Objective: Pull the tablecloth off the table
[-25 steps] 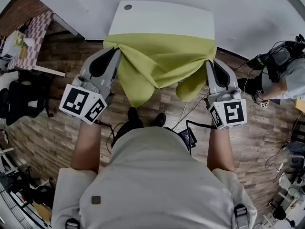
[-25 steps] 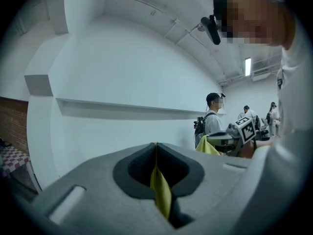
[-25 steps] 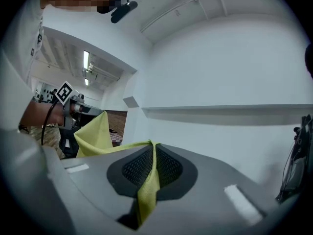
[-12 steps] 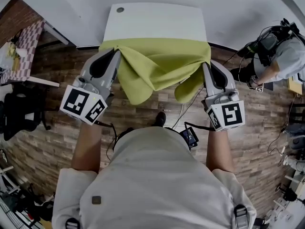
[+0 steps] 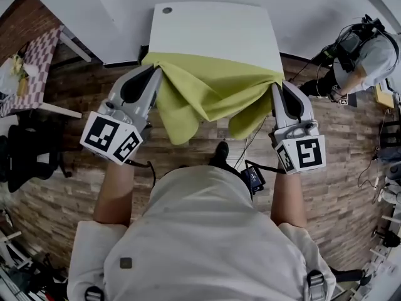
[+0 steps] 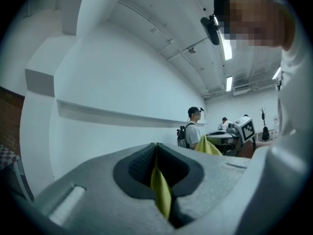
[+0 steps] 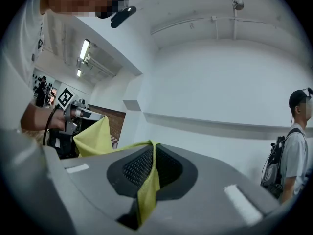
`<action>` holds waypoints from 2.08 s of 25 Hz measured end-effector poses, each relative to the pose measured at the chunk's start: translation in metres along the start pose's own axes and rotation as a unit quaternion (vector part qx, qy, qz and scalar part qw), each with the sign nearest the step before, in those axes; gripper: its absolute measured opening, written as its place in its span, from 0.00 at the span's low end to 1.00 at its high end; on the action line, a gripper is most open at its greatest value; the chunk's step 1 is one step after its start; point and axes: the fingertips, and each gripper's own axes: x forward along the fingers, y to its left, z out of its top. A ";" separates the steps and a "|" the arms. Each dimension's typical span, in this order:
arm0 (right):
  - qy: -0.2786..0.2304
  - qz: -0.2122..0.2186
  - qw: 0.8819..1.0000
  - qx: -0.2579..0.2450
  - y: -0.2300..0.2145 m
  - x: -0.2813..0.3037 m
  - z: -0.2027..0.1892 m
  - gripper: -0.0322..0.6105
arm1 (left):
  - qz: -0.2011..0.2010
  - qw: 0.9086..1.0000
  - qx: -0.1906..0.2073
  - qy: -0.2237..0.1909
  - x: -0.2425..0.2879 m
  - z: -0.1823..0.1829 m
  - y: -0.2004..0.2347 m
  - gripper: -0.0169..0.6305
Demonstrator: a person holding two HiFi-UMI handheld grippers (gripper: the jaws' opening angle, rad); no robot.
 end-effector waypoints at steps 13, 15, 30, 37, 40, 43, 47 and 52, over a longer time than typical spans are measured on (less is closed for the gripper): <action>0.013 -0.024 1.000 0.009 0.091 -0.049 0.012 0.08 | -0.032 0.999 0.000 -0.006 -0.100 0.001 -0.013 0.04; 0.012 -0.021 1.000 0.010 0.097 -0.053 0.015 0.08 | -0.030 1.000 0.000 -0.007 -0.106 0.002 -0.015 0.04; 0.015 -0.004 1.000 0.026 0.111 -0.070 0.009 0.08 | -0.037 0.999 -0.011 -0.017 -0.112 0.000 -0.040 0.04; 0.017 -0.009 1.000 0.023 0.115 -0.071 0.011 0.08 | -0.047 0.999 -0.013 -0.019 -0.115 0.001 -0.041 0.04; 0.018 -0.011 1.000 0.022 0.120 -0.070 0.012 0.08 | -0.050 0.998 -0.014 -0.019 -0.119 0.000 -0.039 0.04; 0.019 -0.012 1.000 0.021 0.124 -0.068 0.014 0.08 | -0.051 0.998 -0.016 -0.019 -0.123 -0.001 -0.035 0.04; 0.021 -0.012 1.000 0.018 0.129 -0.068 0.015 0.08 | -0.051 0.998 -0.020 -0.019 -0.126 -0.002 -0.032 0.04; 0.023 -0.015 0.999 0.017 0.130 -0.071 0.016 0.08 | -0.057 0.998 -0.021 -0.021 -0.126 -0.001 -0.035 0.04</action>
